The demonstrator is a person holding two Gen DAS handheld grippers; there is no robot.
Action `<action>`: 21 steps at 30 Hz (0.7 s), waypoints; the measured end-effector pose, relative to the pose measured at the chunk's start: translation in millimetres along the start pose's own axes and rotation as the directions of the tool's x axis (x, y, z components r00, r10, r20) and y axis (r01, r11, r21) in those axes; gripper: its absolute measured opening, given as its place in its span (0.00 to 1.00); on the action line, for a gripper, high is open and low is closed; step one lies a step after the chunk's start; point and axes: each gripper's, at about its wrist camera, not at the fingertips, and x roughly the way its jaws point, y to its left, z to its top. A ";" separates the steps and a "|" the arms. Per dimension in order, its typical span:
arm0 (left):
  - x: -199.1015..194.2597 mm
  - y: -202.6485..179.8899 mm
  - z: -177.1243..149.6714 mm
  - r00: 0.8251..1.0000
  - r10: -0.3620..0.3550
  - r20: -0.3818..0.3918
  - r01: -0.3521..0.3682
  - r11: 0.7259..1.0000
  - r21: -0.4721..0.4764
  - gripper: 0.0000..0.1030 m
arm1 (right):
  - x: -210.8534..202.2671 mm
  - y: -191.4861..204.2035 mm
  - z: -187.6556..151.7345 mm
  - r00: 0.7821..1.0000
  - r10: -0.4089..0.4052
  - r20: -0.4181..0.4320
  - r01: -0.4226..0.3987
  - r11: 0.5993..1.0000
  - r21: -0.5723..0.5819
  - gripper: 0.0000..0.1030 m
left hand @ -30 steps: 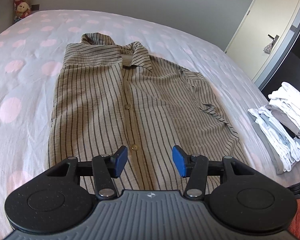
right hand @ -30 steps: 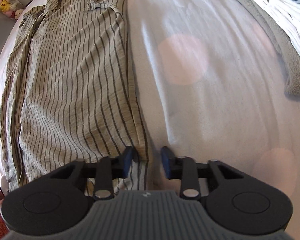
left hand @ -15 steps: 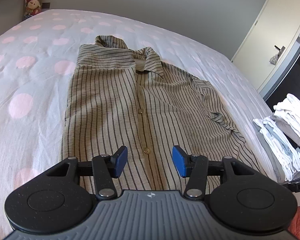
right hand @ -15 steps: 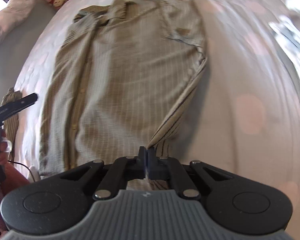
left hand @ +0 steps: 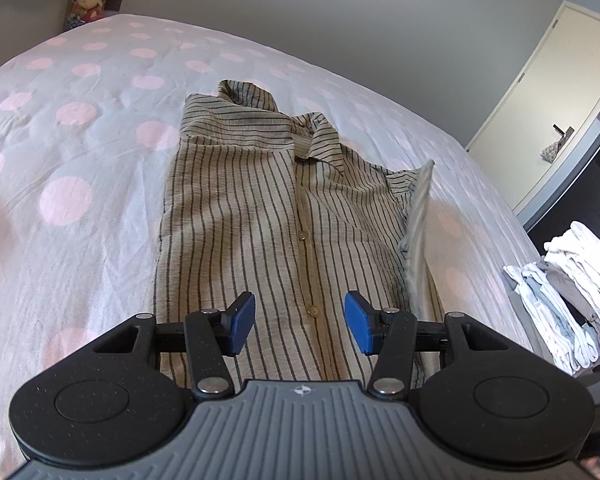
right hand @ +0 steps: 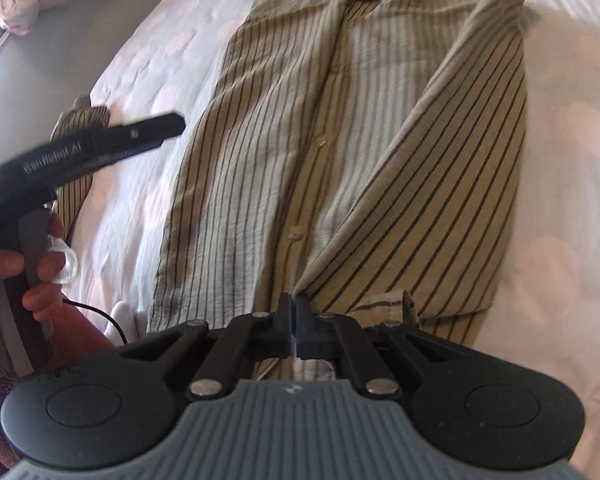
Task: Fold clothes
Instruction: 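Pinch the shirt side with the right tool and fold it inward over the body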
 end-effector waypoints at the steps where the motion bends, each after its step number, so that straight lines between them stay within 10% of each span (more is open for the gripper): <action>1: 0.1 1.9 0.2 1.000 0.001 -0.001 -0.001 1.000 -0.006 0.46 | 8.5 4.1 -0.1 1.000 0.002 -0.015 -0.002 1.000 -0.002 0.02; 7: 1.2 5.7 1.5 1.000 -0.004 -0.003 0.004 1.000 -0.020 0.46 | 52.0 16.5 -3.4 0.997 -0.041 -0.071 0.040 0.999 -0.026 0.02; 21: 2.9 4.3 -0.1 1.000 -0.001 -0.013 0.001 1.000 -0.009 0.46 | 2.4 5.3 0.5 0.996 -0.085 -0.012 0.081 0.978 -0.192 0.48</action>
